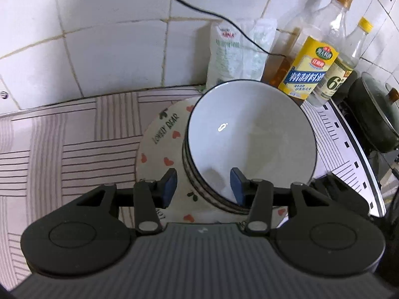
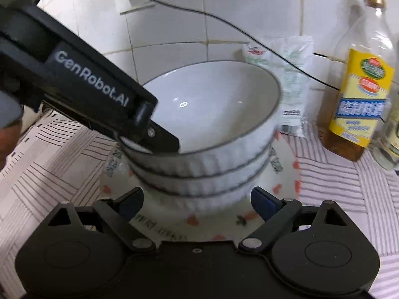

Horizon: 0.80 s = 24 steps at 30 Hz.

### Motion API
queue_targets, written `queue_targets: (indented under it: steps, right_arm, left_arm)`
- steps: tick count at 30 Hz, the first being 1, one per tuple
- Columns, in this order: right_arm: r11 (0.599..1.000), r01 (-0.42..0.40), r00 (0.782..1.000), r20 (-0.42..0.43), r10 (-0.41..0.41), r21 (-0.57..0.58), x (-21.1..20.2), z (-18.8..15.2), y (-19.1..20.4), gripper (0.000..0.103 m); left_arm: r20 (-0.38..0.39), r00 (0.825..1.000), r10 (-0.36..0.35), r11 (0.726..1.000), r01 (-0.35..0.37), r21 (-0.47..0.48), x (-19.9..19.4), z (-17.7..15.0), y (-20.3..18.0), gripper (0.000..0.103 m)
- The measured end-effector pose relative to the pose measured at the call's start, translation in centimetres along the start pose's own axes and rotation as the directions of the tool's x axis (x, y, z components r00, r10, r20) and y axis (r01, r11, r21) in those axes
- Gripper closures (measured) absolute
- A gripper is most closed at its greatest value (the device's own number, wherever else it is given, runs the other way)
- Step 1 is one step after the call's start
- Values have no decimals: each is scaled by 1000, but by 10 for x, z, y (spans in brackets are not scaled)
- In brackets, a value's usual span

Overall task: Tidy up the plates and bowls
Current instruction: 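Carry the three-bowl stack onto the pink bunny plate stack with both tools, then open both tools and lift them away from the bowl stack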

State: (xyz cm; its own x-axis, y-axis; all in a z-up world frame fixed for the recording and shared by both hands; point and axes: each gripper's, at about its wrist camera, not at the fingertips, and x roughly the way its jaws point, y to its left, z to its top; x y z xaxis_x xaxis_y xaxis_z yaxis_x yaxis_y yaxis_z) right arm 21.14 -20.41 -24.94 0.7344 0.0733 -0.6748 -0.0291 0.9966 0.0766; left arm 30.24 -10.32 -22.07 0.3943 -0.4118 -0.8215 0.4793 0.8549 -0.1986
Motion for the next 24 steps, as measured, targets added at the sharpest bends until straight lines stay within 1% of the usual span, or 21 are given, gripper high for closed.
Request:
queue_targets:
  steps: [1,2,3,5,7,9,12,14,15,16,17,18,20,22,24]
  right_arm:
    - [1000,3,1000,-17,-3,1,-6,-2,1,5]
    - [1000,1,1000,-20,-1,-15,-14,-4,3,5]
    - [1000,13,1000,-5,-13,-23,-24,-7,5,5]
    - [1000,14,1000,14,-14,13,-42,-10,7,5]
    - [997,15,999,42,-18,75,-58,-13,6,4]
    - [996,31,999,33,-33,83,-66,-12,7,4]
    - [994,87,996,19,-89,62,-83,-10,13,4]
    - [988,121,993,2,-122,100,-96,-8,16,3]
    - [981,150,989,-16,-149,119,-100,-7,18,2]
    - [972,202,979,-50,-197,121,-106,-6,22,2]
    - [963,246,968,-70,-239,109,-111,-6,24,1]
    - [959,267,962,-77,-260,97,-116,-6,25,1]
    - [959,274,959,-96,-266,75,-129,-6,26,1]
    - [963,261,960,-122,-251,73,-140,-4,24,1]
    - [967,244,964,-131,-233,74,-152,-2,20,1]
  left_arm:
    - [8,1000,16,1000,-16,1,-6,-2,0,49]
    - [25,999,30,1000,-30,2,-14,-4,-1,48]
    - [44,998,36,999,-36,0,-23,-7,-1,47]
    - [59,997,40,999,-40,-3,-39,-10,-1,46]
    - [75,995,61,998,-61,-6,-55,-13,-2,45]
    - [97,992,78,997,-77,-8,-72,-18,-4,44]
    - [128,987,98,995,-100,10,-100,-28,-10,41]
    - [146,983,113,993,-117,23,-118,-35,-14,38]
    - [153,981,123,992,-127,21,-128,-40,-16,35]
    - [157,979,133,990,-137,16,-135,-43,-18,31]
    - [160,977,141,990,-144,5,-143,-47,-19,28]
    - [161,976,146,989,-146,-12,-151,-50,-20,24]
    - [159,978,137,991,-134,-28,-165,-56,-22,19]
    - [160,975,151,988,-148,-30,-179,-63,-25,7]
    - [166,971,172,985,-170,-27,-192,-70,-28,6]
